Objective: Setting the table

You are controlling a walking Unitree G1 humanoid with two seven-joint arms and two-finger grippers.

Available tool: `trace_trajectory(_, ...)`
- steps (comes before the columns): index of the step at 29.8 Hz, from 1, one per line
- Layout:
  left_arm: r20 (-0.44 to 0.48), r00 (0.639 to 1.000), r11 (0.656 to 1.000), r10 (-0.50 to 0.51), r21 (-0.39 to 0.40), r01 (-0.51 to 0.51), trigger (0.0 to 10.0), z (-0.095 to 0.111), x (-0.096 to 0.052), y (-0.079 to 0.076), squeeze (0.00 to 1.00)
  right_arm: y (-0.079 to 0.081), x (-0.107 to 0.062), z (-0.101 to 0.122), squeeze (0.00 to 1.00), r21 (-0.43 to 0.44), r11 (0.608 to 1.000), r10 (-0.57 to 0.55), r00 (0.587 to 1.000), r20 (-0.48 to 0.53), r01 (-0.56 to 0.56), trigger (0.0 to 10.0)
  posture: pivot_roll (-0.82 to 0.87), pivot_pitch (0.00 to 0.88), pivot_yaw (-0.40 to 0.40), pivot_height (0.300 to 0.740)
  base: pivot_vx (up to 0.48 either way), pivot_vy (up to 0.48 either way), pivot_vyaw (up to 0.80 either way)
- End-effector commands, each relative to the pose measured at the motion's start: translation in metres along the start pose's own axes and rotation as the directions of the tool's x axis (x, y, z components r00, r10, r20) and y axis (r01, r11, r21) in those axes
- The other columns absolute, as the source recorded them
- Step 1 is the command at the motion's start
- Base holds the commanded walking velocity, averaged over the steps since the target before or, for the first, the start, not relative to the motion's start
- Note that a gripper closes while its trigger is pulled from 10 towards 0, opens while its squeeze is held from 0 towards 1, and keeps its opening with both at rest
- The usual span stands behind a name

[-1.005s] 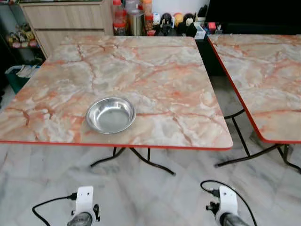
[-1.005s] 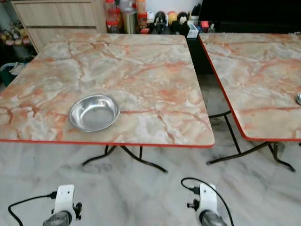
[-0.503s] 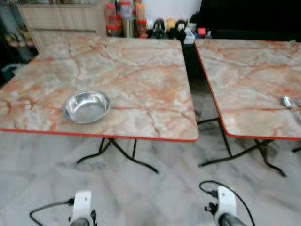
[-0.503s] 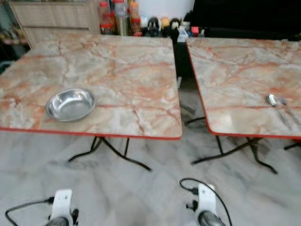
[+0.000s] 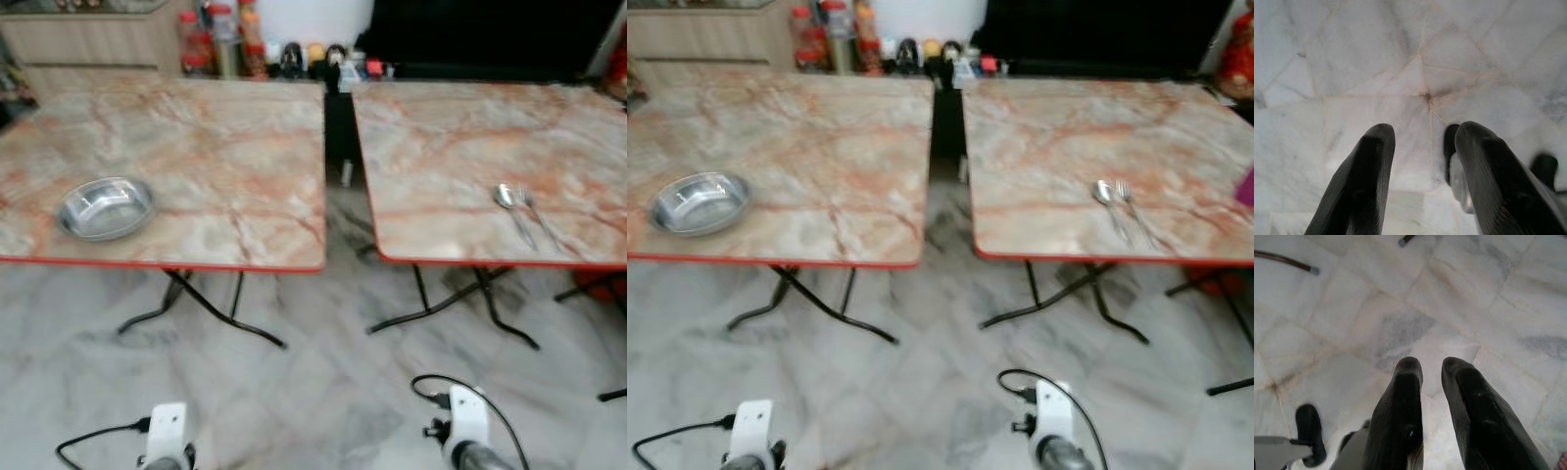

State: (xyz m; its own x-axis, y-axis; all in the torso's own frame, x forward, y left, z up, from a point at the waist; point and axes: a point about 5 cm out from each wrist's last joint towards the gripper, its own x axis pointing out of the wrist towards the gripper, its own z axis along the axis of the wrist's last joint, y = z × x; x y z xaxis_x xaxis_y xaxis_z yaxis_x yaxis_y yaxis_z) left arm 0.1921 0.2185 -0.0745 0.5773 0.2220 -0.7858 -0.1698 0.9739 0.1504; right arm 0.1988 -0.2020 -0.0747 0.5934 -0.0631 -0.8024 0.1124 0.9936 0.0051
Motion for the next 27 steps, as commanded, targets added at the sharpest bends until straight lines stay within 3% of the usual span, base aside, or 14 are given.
trace_trajectory(1,-0.008,1.0,1.0,-0.004,-0.002,0.004,10.0,-0.001,-0.0001,-0.0035,0.0,-0.0057,0.0001,0.005,0.0,-0.004,1.0,-0.018,1.0,0.013,0.018,10.0,0.01,0.083,-0.023,0.736,0.244,-0.386,0.0)
trace_trajectory(19,-0.012,1.0,1.0,-0.004,0.002,0.004,10.0,-0.0017,-0.0001,-0.0018,0.0,-0.0049,0.0002,0.0046,0.0,0.021,1.0,-0.023,1.0,0.01,0.023,10.0,0.01,0.092,-0.02,0.736,0.275,-0.365,0.0)
trace_trajectory(27,-0.01,1.0,1.0,-0.01,0.015,0.01,10.0,-0.0015,-0.0001,-0.003,0.0,-0.0047,0.0003,0.0047,0.0,0.026,0.999,-0.025,1.0,0.01,0.025,10.0,0.02,0.091,-0.022,0.736,0.0,-0.419,0.0)
